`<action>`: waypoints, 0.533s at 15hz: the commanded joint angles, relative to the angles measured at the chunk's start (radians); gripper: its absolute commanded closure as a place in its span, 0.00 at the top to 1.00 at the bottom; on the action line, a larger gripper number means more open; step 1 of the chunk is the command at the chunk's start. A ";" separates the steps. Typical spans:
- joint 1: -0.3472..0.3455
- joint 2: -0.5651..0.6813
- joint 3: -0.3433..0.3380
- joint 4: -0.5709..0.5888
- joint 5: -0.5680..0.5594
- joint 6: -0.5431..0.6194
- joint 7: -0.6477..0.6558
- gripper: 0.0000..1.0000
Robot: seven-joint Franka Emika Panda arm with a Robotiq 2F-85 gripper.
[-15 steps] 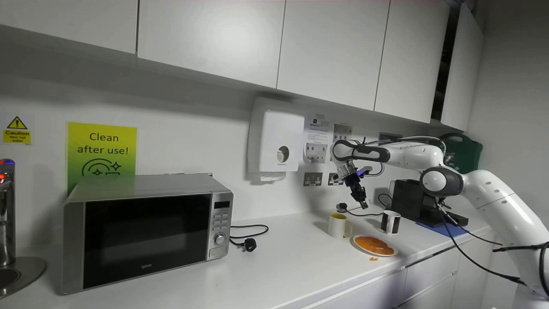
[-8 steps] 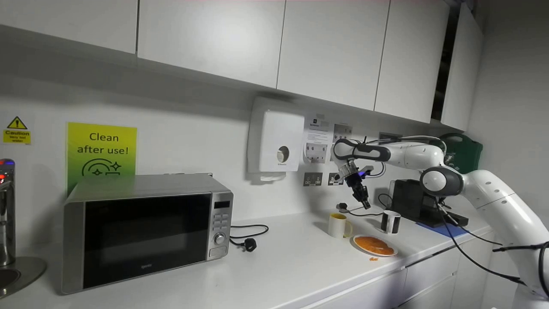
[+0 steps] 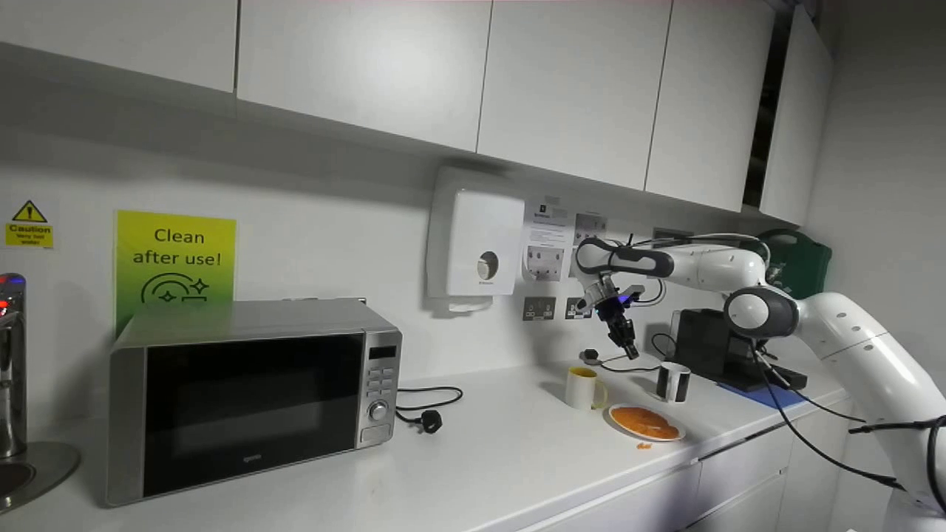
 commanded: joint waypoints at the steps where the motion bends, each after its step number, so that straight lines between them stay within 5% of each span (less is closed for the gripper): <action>1: -0.001 -0.014 -0.001 0.009 -0.012 0.034 -0.015 0.03; 8: 0.039 -0.107 -0.008 -0.125 -0.220 0.205 -0.113 0.03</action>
